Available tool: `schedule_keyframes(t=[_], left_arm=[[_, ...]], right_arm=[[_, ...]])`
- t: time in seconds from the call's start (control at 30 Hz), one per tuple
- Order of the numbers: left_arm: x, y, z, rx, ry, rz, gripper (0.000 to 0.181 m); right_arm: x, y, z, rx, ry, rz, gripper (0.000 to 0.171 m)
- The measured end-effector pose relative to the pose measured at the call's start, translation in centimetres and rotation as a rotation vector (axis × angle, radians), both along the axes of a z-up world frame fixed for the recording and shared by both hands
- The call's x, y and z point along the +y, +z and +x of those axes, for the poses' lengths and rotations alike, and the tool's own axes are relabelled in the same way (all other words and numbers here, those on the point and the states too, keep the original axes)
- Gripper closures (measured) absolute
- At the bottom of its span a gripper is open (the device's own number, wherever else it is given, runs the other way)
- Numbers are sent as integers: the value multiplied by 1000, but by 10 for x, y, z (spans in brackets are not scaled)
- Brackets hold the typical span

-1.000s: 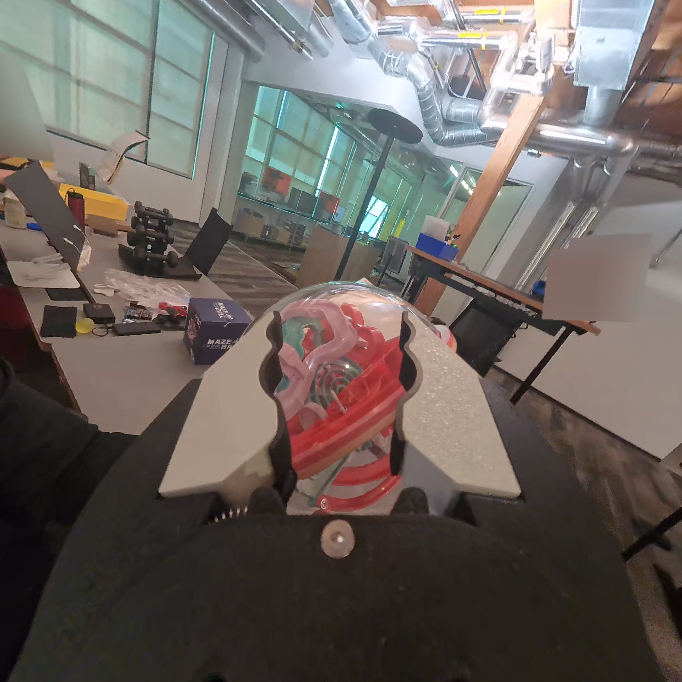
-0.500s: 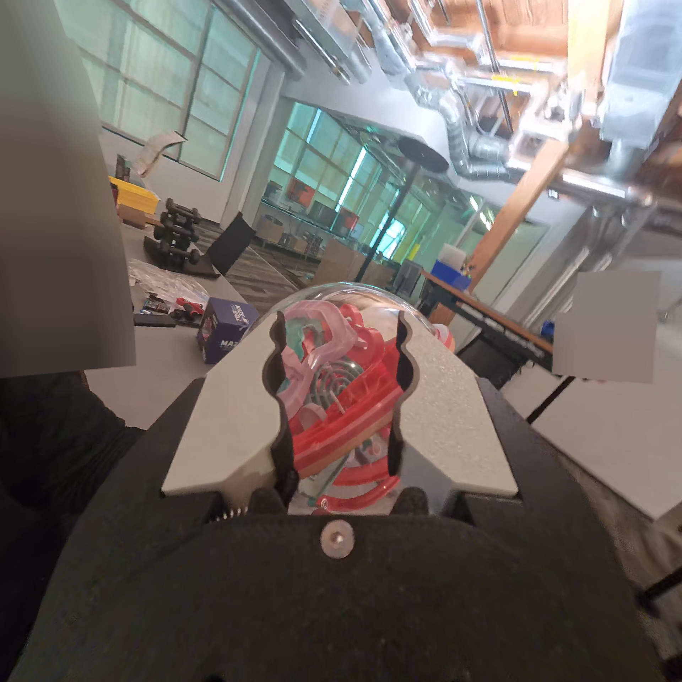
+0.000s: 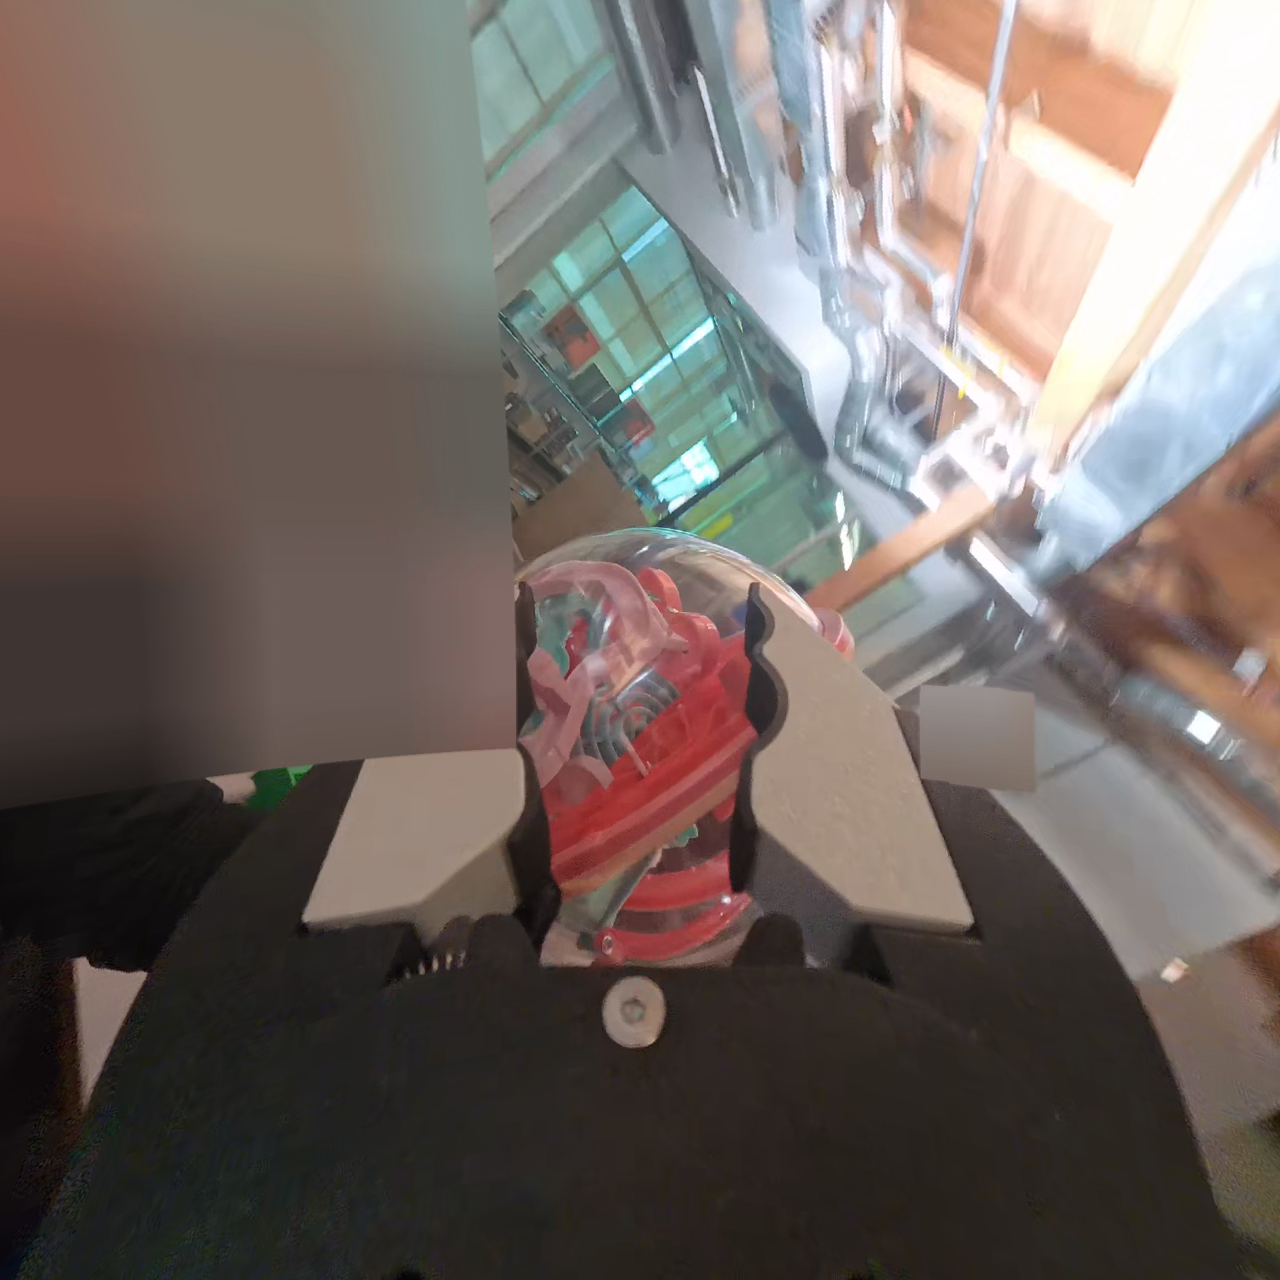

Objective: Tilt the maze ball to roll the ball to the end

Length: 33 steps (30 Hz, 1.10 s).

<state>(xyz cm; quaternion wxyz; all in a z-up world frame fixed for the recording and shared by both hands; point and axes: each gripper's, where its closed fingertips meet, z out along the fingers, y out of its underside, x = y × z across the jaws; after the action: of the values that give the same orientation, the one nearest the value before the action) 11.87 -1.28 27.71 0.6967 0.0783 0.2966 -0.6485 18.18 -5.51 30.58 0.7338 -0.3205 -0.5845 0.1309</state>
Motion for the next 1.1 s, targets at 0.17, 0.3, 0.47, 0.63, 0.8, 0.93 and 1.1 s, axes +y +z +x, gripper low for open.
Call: schedule_keyframes(t=[0.17,0.3,0.47,0.63,0.8,0.93,1.1], left_arm=[[112,-77,43,102,-122,-433,102],[128,-107,47,141,-124,-505,102],[134,-118,43,121,-129,-540,102],[135,-122,39,88,-141,-489,102],[67,-82,12,4,-113,-237,102],[87,-28,15,2,-154,-246,102],[166,-122,42,94,-194,-566,103]], right_arm=[[110,-70,36,98,-98,-345,101],[127,-97,40,125,-111,-399,100],[136,-104,34,80,-129,-427,100],[129,-107,28,55,-119,-361,100],[50,-71,-2,-28,-94,-108,102],[86,-23,6,-1,-151,-191,101],[168,-110,29,18,-192,-479,99]])
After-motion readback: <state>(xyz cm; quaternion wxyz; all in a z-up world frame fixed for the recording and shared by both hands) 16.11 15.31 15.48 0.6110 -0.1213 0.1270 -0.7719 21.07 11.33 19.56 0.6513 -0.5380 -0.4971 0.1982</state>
